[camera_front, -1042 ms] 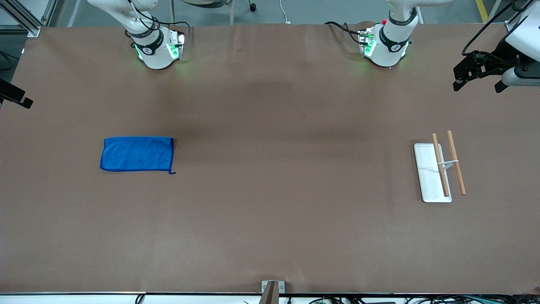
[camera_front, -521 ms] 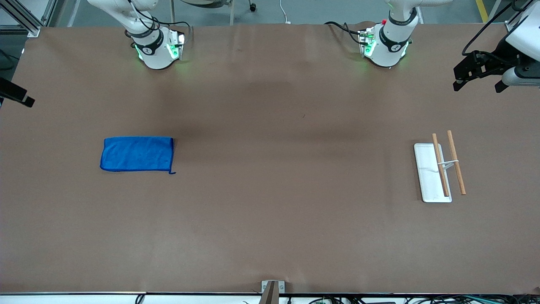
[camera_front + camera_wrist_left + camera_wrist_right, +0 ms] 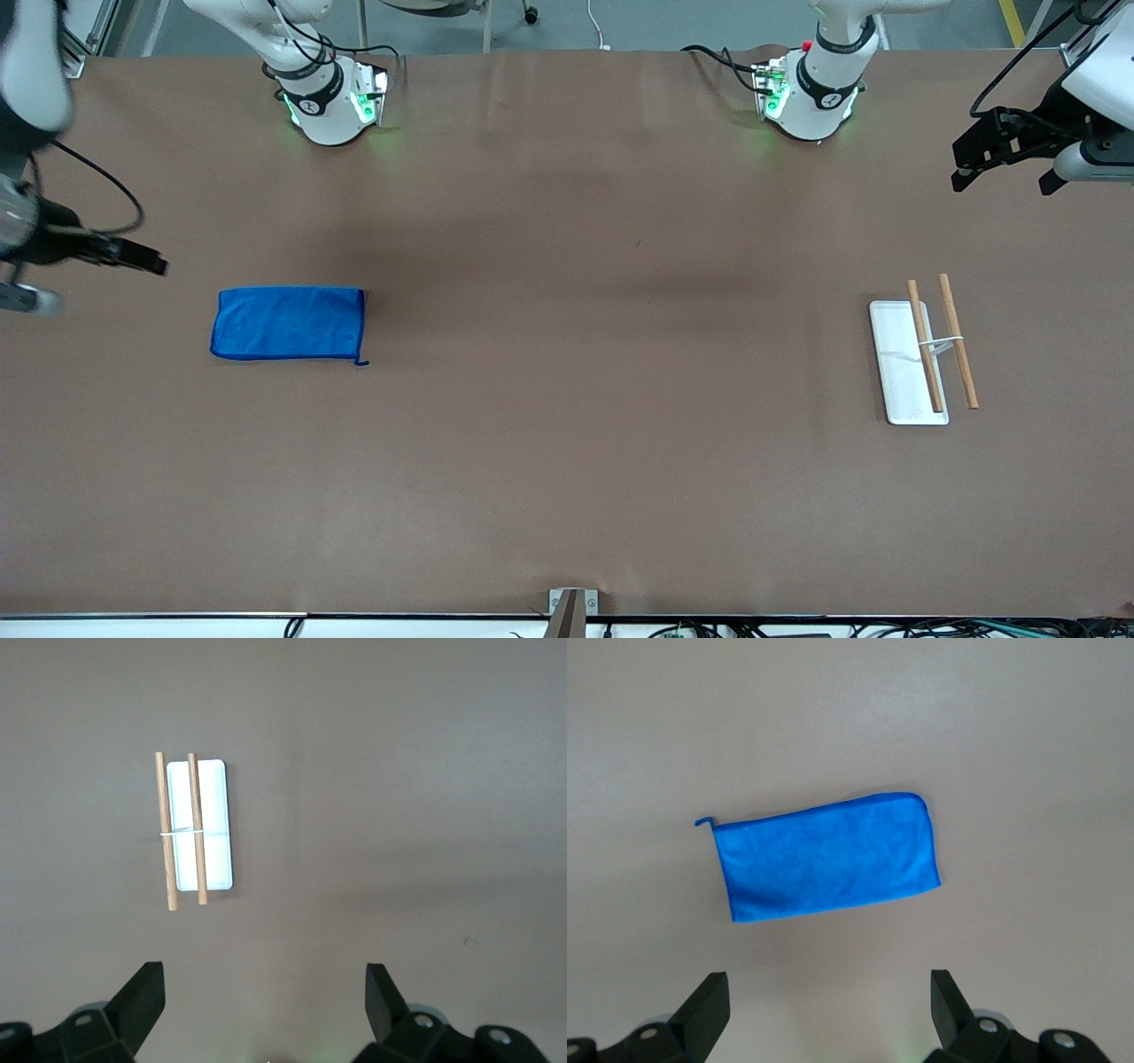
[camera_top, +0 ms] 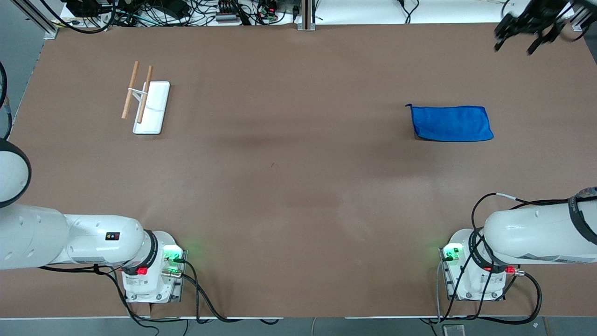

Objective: Right arm passes towel to left arm to hang
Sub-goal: 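Reach the right gripper down to the blue towel's edge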

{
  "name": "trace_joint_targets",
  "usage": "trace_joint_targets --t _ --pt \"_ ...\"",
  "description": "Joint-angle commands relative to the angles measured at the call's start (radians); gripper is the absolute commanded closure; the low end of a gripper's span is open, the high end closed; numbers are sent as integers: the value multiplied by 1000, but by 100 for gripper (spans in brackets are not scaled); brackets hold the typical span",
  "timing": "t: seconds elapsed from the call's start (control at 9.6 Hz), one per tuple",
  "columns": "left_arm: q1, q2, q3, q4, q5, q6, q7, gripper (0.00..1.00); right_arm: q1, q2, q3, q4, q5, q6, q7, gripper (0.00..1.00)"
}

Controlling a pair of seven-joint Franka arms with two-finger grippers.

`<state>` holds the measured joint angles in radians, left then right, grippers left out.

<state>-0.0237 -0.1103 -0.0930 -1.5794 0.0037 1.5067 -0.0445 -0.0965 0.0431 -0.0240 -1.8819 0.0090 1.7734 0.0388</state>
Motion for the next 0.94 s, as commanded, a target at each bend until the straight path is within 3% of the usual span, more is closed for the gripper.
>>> trace_joint_targets --t 0.0,0.1,0.42,0.83 --pt "4 18 -1 -7 -16 -14 5 0 0 -37 9 -280 -6 279 -45 0" --pt "4 18 -1 -7 -16 -16 5 0 3 -35 9 -390 -6 440 -46 0" --pt "5 20 -1 -7 -16 -16 6 0 12 73 10 -554 -6 790 -47 0" --pt "5 20 -1 -7 -16 -16 6 0 21 245 9 -574 -6 992 -48 0"
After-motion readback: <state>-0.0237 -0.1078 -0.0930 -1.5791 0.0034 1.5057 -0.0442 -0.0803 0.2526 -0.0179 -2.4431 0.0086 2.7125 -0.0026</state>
